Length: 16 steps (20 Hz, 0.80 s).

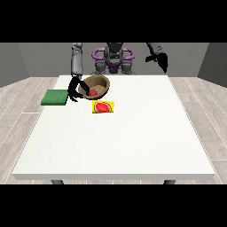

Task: Pick the cup and pour the ball into the bowl, then pick the bowl and place it on the pad

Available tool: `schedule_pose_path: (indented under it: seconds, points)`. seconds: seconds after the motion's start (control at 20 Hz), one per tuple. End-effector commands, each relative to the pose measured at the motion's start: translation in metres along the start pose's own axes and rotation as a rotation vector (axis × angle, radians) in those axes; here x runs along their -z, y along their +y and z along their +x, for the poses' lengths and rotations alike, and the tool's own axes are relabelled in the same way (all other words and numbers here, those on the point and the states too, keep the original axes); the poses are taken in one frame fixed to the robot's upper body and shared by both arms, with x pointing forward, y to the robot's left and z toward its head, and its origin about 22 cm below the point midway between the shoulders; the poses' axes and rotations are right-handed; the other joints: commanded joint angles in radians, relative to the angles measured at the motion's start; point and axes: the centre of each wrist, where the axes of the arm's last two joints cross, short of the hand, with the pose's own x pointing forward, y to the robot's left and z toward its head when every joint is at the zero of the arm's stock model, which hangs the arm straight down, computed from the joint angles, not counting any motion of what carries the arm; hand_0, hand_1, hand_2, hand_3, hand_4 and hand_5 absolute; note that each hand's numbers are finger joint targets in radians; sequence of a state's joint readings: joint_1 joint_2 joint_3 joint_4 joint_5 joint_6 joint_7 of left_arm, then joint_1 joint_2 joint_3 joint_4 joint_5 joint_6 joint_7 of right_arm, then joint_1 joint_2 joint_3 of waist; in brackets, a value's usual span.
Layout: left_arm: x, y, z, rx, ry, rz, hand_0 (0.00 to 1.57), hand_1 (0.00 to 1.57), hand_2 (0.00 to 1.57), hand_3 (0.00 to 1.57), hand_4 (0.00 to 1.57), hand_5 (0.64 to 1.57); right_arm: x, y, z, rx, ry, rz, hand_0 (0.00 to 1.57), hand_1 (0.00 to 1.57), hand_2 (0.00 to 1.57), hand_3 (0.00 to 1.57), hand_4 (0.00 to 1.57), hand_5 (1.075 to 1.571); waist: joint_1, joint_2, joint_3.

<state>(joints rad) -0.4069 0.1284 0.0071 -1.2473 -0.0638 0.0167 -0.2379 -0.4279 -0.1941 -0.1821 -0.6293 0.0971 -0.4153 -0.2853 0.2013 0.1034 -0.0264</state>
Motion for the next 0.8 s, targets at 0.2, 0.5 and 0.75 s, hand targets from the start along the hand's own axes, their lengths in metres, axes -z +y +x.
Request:
schedule_pose_path:
  seconds: [0.2,0.5,0.75]
  points:
    - [-0.057,0.046,-0.065,-0.008,0.282,0.147,0.0,0.0,0.0,0.0,1.0,1.41,0.014,0.029,0.059,-0.156,0.253,0.13,1.57,1.57,1.57,0.86,0.82,1.564,-0.191,-0.231,0.0235]
    - [-0.066,0.035,-0.072,0.006,0.232,0.191,0.0,0.0,0.0,0.0,1.0,1.41,0.047,-0.024,0.102,-0.072,0.222,0.137,1.57,1.57,1.57,0.72,0.8,1.569,-0.235,-0.171,0.0259]
    - [-0.055,0.057,-0.054,0.007,0.171,0.16,0.0,0.0,0.0,0.0,1.02,1.431,0.049,-0.083,0.069,-0.094,0.191,0.072,1.57,1.57,1.57,0.22,0.88,1.57,-0.19,-0.115,0.0264]
